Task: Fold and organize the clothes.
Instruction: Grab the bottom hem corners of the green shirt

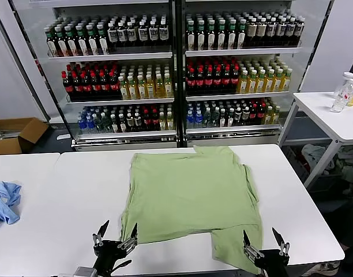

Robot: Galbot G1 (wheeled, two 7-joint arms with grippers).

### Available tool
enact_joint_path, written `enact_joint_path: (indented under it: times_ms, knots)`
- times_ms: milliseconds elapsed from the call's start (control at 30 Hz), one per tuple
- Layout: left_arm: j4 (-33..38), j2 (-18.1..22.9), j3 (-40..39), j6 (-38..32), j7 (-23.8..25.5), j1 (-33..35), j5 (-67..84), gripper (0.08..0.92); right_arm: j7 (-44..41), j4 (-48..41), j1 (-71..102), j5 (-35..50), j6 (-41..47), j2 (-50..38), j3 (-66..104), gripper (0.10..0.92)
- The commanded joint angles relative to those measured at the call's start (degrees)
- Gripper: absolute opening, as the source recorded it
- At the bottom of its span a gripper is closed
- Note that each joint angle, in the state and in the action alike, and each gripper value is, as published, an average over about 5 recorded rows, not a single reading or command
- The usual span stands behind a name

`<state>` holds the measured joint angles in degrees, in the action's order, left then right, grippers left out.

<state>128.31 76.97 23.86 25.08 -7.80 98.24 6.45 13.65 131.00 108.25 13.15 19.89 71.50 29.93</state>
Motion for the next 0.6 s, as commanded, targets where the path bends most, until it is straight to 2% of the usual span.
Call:
enact_joint_path:
  times_ms: [33,167,333,600]
  knots:
    - [-6.2,-0.7,-0.7,8.0,-3.4,-3.3,0.1,0.823,0.6,-1.2,0.3,0.8,2.4,-0.1,-0.3,0.823]
    - [-6.2,-0.5,-1.0,8.0,-3.9,-2.2,0.0,0.823,0.8,-1.4,0.2,0.9,3.3,0.2,-1.8,0.811]
    - [-5.5,0.1,-1.5,8.0,-3.3,-1.7,3.0,0.797,1.5,-2.1,-0.2,2.9,2.8,-0.1,-1.7,0.699]
    - [-5.7,0.6,-1.7,6.3,-2.9,-1.4,5.2,0.576,1.8,-2.2,0.2,8.4,3.0,-0.9,-1.2,0.474]
